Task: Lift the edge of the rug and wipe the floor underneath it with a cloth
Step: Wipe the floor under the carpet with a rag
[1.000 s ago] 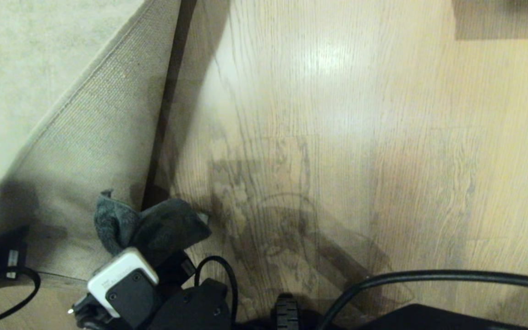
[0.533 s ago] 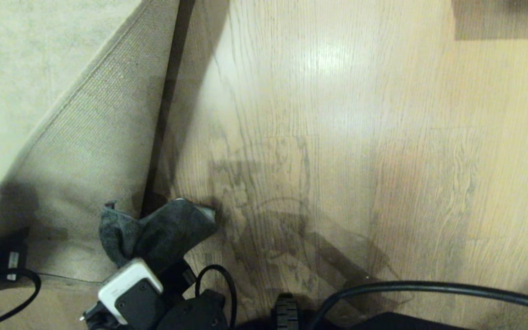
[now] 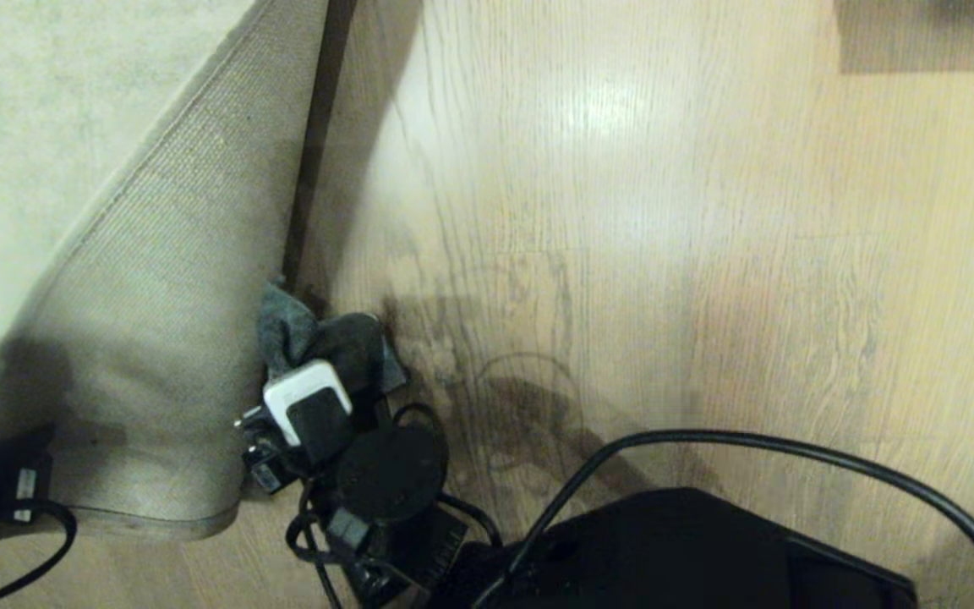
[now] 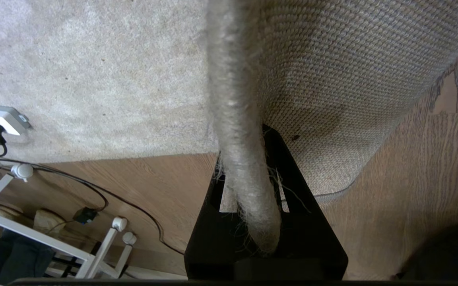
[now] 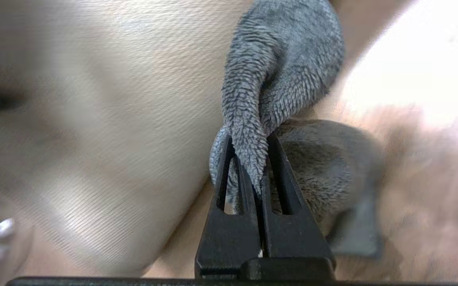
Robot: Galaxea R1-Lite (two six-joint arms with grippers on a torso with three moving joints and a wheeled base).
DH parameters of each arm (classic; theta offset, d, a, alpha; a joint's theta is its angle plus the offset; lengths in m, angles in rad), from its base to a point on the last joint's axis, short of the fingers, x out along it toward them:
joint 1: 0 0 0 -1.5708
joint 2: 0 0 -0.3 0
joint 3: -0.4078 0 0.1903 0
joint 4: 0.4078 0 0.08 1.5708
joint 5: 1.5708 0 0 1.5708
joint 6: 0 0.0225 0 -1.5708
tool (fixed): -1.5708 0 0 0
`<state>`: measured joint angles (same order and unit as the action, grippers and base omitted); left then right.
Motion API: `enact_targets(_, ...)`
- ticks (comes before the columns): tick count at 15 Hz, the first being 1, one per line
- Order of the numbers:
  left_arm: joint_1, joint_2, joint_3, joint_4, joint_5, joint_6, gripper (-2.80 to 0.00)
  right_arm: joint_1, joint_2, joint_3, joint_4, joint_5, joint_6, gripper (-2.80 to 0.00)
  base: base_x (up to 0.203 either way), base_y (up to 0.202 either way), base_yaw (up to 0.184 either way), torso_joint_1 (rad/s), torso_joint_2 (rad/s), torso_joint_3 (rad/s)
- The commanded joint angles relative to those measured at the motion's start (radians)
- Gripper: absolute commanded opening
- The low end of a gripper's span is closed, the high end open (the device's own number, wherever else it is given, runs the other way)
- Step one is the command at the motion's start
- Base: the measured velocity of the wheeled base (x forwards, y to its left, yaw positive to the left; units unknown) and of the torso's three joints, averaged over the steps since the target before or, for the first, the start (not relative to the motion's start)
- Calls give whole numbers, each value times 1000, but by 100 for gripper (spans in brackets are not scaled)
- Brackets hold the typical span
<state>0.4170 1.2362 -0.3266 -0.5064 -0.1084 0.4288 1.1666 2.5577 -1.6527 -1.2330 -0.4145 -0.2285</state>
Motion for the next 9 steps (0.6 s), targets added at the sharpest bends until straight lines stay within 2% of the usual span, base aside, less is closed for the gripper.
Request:
enact_targets(1, 0, 2, 1, -3, -1, 4, -280, -46, 11, -60, 10, -3, -6, -280, 0, 0, 0, 0, 0, 0)
enact_targets(9, 0, 3, 5, -3, -1, 10, -280, -129, -98, -107, 44, -5, -36, -280, 0, 0, 0, 0, 0, 0)
